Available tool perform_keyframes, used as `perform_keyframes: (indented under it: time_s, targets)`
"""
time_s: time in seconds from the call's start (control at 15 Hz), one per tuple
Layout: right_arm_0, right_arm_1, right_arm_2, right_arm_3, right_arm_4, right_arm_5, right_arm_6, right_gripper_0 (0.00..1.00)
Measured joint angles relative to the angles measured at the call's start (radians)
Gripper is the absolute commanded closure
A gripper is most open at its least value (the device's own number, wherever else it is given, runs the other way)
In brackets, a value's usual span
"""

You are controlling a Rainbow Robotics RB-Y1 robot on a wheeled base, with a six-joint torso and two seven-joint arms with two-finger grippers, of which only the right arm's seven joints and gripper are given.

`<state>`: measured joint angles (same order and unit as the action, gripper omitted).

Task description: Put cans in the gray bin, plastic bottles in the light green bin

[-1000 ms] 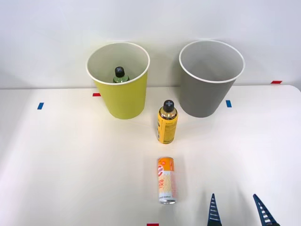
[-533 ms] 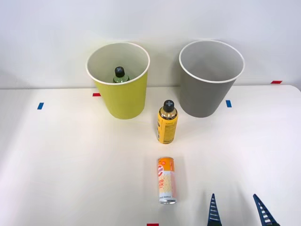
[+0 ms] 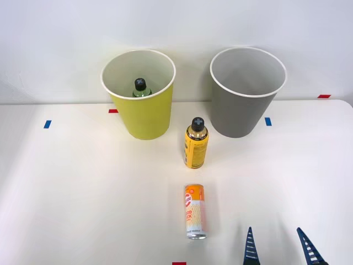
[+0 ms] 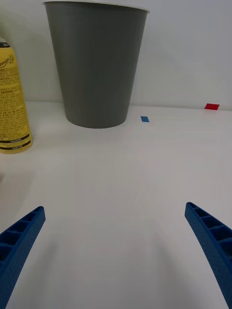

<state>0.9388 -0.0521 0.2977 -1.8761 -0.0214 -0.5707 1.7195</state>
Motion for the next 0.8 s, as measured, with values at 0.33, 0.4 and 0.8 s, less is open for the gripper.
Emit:
perform_keyframes:
  time_s: [0.33,0.4,0.8]
  targets:
    - [0.000,0.000,0.000,0.000,0.000,0.000,0.000,0.00]
    - [0.000,0.000,0.000,0.000,0.000,0.000,0.000,0.00]
    - [0.000,0.000,0.000,0.000,0.000,0.000,0.000,0.00]
